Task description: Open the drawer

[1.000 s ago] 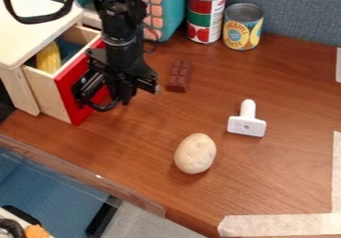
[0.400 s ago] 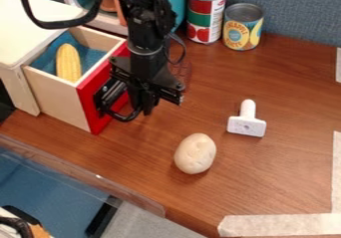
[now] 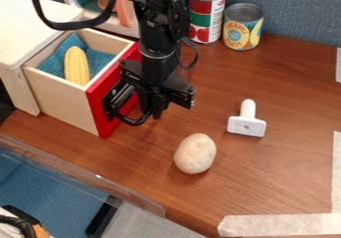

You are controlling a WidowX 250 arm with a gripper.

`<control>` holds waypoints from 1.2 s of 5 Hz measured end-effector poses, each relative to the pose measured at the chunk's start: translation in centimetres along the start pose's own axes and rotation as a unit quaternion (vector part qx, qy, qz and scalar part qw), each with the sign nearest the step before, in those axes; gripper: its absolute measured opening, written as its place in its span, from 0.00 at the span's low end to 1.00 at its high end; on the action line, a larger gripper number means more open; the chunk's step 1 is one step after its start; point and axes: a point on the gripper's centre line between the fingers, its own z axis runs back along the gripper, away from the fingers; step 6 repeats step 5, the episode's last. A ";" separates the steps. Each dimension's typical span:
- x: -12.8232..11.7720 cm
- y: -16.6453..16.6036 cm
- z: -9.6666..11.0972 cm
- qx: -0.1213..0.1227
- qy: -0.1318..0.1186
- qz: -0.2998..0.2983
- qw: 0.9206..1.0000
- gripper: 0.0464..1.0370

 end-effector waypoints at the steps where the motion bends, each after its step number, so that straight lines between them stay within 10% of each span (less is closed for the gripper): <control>1: 0.1 -0.2 0.2 -0.001 0.002 0.004 1.000 0.20; 4: -0.1 1.5 5.8 -0.007 -0.071 0.014 0.997 0.98; 6: -1.2 3.7 8.1 -0.013 -0.080 0.039 0.996 0.97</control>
